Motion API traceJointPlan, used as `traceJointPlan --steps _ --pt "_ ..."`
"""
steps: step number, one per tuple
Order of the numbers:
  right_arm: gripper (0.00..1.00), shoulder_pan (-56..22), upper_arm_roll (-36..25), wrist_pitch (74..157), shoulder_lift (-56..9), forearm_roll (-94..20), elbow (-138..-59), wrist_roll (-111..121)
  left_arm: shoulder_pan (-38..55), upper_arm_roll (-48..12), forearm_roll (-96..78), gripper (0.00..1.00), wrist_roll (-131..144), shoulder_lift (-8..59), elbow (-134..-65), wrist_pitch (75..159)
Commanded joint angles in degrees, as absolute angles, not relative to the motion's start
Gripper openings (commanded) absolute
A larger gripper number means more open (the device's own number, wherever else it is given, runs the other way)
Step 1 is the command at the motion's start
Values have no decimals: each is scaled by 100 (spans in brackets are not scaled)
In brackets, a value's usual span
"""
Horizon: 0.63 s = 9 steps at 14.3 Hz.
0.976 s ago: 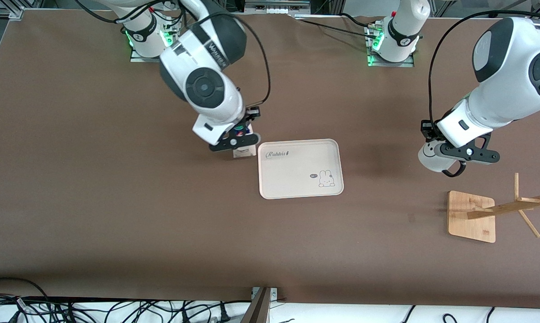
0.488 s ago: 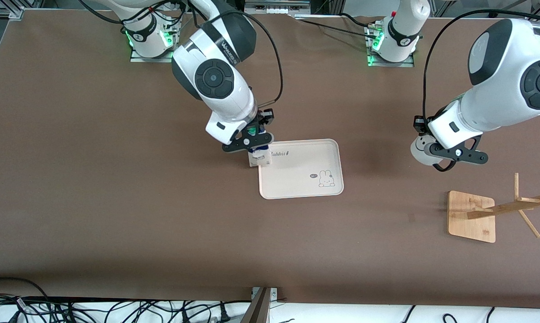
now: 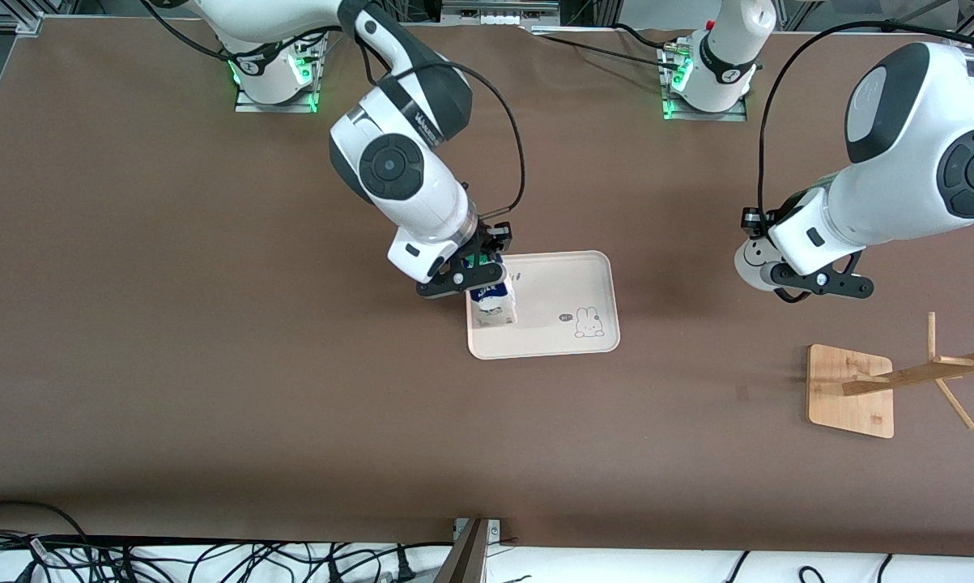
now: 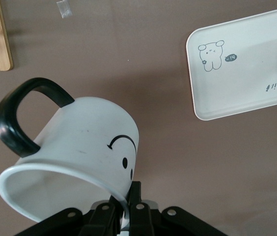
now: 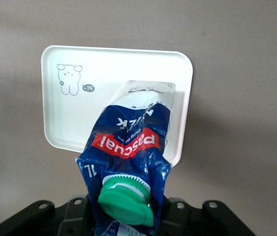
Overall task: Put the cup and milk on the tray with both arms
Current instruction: 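Carry the milk carton over the tray and lower it with the right gripper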
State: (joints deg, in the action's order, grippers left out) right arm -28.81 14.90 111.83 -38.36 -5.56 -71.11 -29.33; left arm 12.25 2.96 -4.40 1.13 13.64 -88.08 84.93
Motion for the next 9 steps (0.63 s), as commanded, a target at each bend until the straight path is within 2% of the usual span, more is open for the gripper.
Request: traceJointPlan --steps 1,9 --pt "36 -3066 1450 11014 -4025 -642 -6943 -3014 1213 308 -554 0 185 1459 -8578 8306" --pt "36 -3208 1441 10925 -4043 -598 -7039 -3173 1195 352 -738 0 193 1591 -8359 8209"
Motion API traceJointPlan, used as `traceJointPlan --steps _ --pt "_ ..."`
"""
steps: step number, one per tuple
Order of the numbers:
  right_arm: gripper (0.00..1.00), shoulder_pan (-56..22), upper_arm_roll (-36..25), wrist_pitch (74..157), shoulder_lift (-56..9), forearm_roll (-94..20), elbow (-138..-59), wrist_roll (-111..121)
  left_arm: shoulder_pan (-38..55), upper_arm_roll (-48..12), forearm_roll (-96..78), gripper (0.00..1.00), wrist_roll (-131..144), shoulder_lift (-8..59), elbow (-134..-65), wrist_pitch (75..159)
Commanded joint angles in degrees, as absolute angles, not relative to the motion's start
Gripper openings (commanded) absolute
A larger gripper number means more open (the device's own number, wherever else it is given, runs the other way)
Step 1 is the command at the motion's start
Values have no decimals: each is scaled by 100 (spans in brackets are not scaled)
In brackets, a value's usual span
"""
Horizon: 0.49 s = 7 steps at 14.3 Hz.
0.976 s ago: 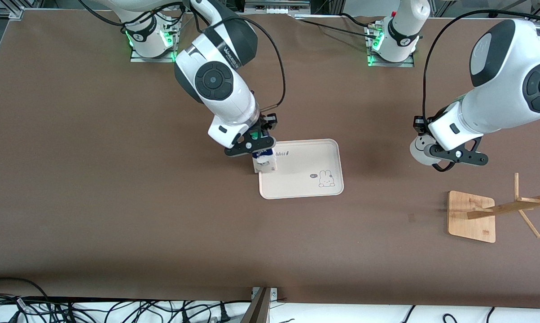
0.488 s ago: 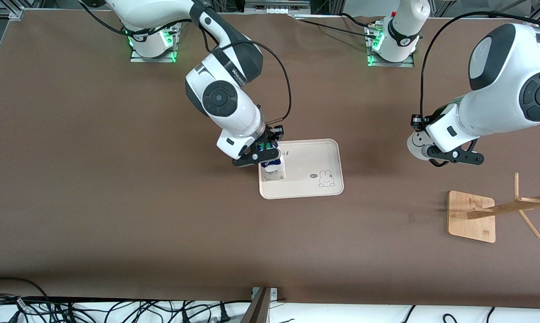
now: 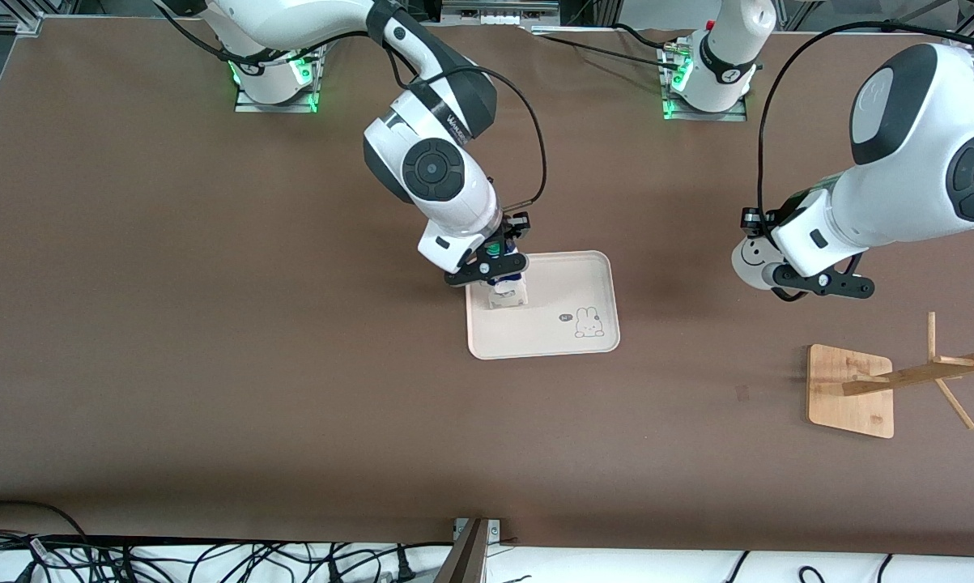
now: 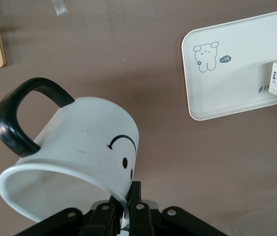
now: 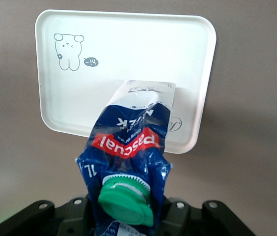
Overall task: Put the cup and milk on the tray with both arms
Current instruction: 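Carry the milk carton over the tray and lower it with the right gripper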
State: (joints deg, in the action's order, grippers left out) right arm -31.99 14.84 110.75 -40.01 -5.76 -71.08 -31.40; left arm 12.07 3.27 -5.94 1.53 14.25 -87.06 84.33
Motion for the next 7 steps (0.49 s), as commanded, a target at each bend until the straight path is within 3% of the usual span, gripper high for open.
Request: traceJointPlan --steps 1,7 --pt "36 -3182 1433 10925 -4060 -598 -7057 -3164 1195 352 -756 0 193 1591 -8350 8209" --pt "36 -3103 1406 10925 -4149 -650 -7058 -3182 1195 352 -756 0 193 1600 -8341 8209"
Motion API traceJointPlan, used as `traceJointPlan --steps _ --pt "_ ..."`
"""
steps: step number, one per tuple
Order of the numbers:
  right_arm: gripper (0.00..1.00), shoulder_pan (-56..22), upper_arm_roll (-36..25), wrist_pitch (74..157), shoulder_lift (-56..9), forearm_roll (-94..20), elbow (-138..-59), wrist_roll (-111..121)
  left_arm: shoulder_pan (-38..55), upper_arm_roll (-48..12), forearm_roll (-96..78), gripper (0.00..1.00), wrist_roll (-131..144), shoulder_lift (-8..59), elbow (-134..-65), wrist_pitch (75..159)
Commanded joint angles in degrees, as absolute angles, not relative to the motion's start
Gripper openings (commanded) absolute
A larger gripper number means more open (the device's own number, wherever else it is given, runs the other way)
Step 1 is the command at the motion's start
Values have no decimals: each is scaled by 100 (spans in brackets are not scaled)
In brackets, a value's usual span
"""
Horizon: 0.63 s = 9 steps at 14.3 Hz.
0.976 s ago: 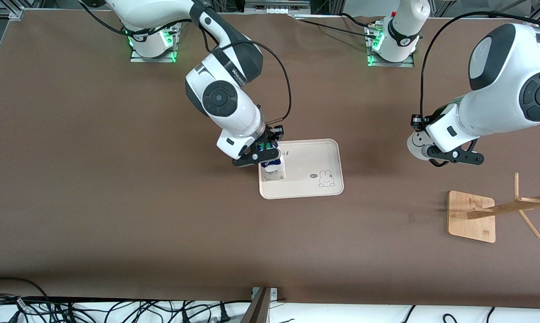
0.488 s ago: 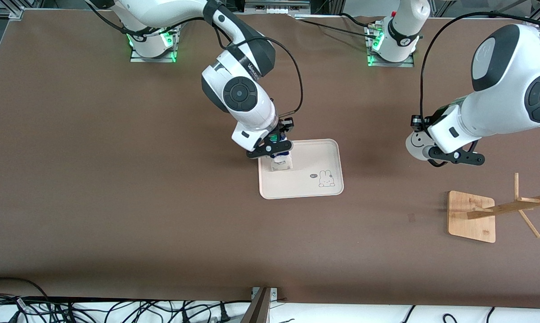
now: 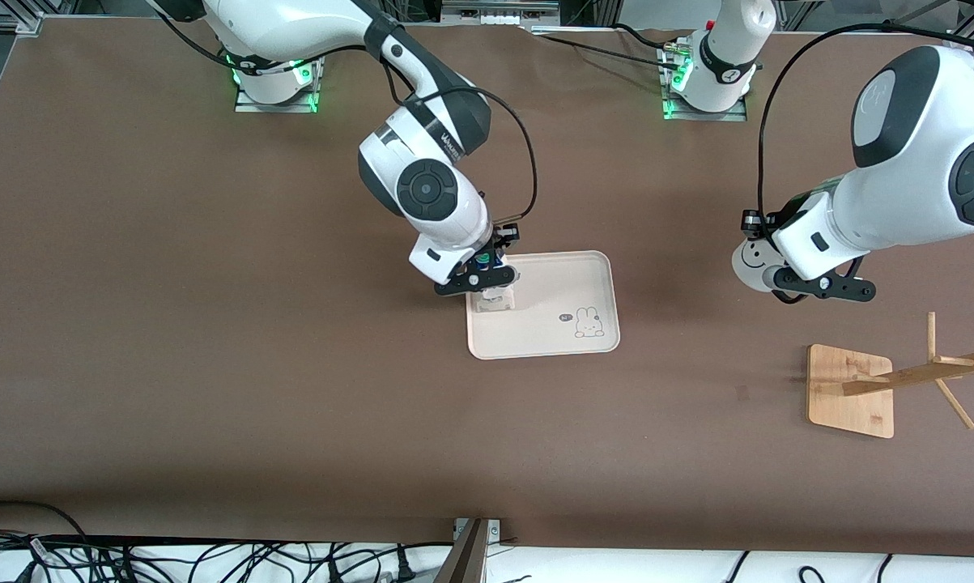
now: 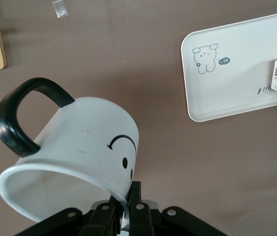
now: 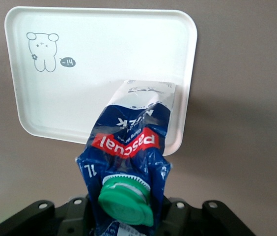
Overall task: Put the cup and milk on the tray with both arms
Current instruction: 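Carry the milk carton over the tray and lower it with the right gripper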
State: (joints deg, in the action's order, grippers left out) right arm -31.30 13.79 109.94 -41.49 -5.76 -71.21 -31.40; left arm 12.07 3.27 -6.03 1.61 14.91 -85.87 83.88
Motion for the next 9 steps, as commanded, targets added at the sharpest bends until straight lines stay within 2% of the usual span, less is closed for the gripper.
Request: traceJointPlan --steps 1,5,6,9 --pt "36 -3111 1406 10916 -4148 -668 -7058 -3199 1195 352 -756 0 193 1600 -8341 8209" --pt "37 -3120 1406 10934 -4148 -677 -7058 -3208 1195 352 -756 0 193 1600 -8341 8209" --pt "41 -3120 1406 10934 -4148 -677 -7058 -3208 1195 352 -756 0 193 1600 -8341 8209" --pt "82 -3111 1406 11003 -4148 -668 -7154 -3261 1195 352 -756 0 193 1617 -8341 8209"
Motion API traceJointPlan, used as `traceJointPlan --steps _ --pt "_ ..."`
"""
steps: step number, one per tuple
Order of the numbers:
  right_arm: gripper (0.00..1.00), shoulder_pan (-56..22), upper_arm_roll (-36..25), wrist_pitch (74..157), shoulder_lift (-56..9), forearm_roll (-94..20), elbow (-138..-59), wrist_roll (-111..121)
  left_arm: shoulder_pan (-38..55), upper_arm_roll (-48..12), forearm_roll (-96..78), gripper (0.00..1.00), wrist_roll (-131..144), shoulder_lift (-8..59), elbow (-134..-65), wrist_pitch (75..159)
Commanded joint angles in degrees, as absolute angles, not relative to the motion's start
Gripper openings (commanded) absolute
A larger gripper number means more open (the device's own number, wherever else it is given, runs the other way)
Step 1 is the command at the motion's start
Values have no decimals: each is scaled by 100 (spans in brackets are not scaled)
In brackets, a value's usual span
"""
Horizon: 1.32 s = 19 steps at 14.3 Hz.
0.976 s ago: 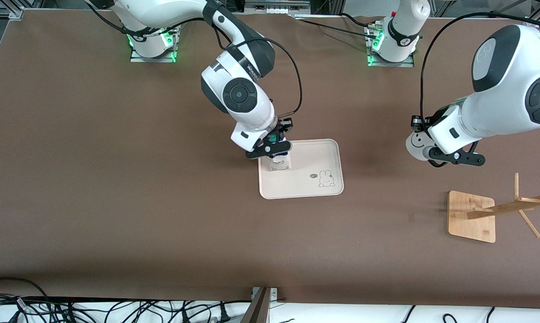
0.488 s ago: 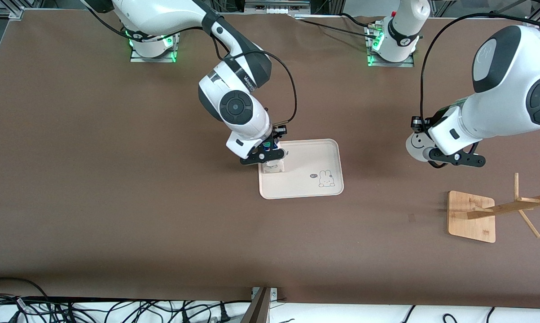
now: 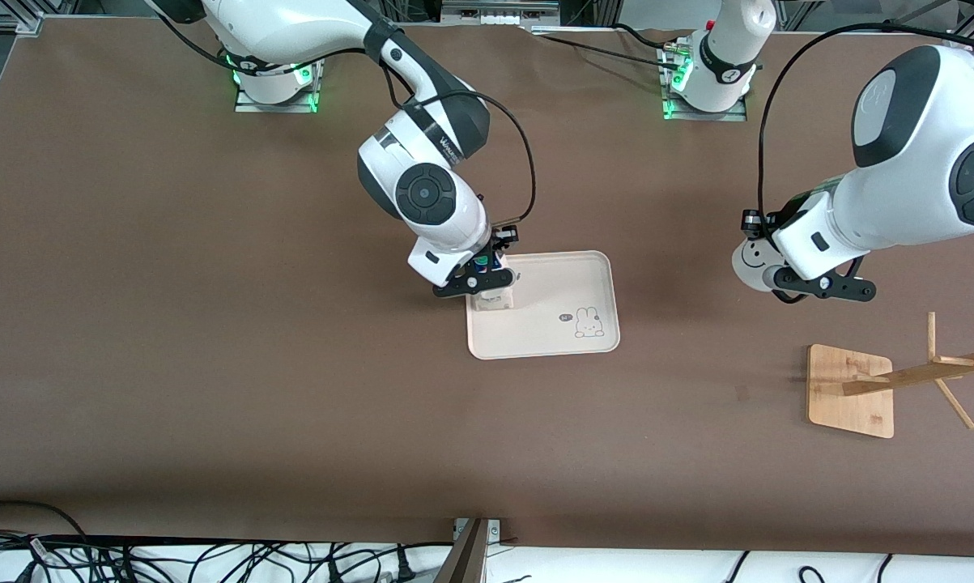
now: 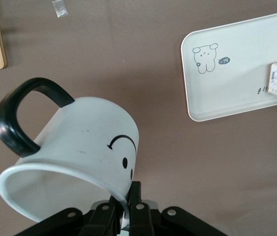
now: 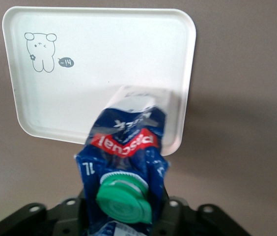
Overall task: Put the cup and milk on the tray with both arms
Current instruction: 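Carry the milk carton over the tray and lower it with the right gripper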
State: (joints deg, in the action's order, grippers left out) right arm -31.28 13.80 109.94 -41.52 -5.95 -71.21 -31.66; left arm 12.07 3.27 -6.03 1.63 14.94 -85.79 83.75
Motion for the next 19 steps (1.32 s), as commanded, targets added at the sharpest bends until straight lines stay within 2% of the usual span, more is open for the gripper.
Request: traceJointPlan --steps 1,9,12,15,19 --pt "100 -3111 1406 11013 -4148 -659 -7154 -3261 1195 352 -756 0 193 1608 -8341 8209" --pt "100 -3146 1406 11074 -4087 -650 -7154 -3541 1195 352 -756 0 185 1652 -8341 8209" --pt "100 -3146 1389 10952 -3667 -598 -7154 -4023 1230 334 -756 0 193 1757 -8332 8200" --pt "100 -3146 1213 10452 -3140 -580 -7128 -4236 1266 308 -765 0 193 1916 -8157 8139" --pt "100 -3146 635 9924 -2445 -571 -7128 -4228 1353 308 -1107 0 202 2223 -8139 8139"
